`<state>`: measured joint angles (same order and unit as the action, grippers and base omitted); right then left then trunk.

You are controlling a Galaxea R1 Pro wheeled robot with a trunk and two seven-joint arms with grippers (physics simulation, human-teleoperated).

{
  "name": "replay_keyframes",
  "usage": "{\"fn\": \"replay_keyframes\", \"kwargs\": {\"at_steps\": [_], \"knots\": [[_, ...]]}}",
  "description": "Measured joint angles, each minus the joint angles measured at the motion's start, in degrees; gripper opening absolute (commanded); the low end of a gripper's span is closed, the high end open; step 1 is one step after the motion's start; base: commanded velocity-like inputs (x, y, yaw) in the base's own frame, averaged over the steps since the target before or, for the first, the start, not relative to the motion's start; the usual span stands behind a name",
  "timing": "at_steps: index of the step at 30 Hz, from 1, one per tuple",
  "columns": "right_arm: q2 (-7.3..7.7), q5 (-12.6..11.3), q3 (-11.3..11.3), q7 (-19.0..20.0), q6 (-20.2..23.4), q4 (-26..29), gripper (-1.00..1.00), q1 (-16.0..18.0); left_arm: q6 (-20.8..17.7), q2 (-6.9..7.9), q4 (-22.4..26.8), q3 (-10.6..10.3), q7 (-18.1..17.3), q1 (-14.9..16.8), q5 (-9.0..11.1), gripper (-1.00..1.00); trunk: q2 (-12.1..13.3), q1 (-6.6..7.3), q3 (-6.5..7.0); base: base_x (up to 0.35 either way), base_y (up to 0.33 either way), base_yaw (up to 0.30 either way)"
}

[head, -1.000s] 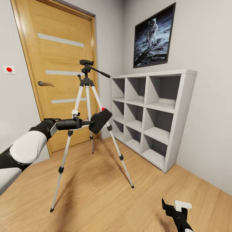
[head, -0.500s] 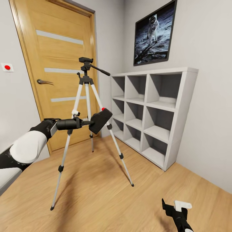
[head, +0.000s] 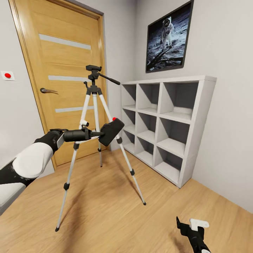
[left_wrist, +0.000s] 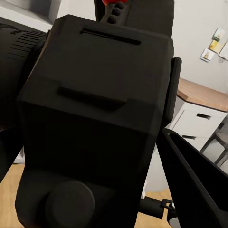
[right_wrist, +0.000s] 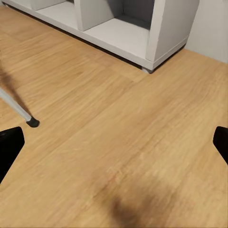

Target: Attach the digital camera to the camera tripod in the bedroom.

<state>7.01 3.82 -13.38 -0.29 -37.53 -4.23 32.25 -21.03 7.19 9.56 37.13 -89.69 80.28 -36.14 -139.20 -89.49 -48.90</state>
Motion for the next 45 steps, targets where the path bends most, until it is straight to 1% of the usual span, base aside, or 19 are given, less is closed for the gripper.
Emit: {"fn": "replay_keyframes", "kwargs": {"at_steps": [25, 45], "knots": [[-0.01, 0.00, 0.00, -0.02, 0.06, 0.01, 1.00, 0.00, -0.01, -0.68, 0.06, -0.08, 0.00, 0.00, -0.01, -1.00, 10.03, 5.49, 2.16, 0.000, 0.000, 0.000], [-0.01, 0.00, 0.00, -0.01, 0.06, 0.01, 1.00, 0.00, -0.01, -0.75, 0.08, -0.10, 0.00, 0.00, -0.01, -1.00, 18.05, 9.89, 3.88, 0.000, 0.000, -0.002]]}}
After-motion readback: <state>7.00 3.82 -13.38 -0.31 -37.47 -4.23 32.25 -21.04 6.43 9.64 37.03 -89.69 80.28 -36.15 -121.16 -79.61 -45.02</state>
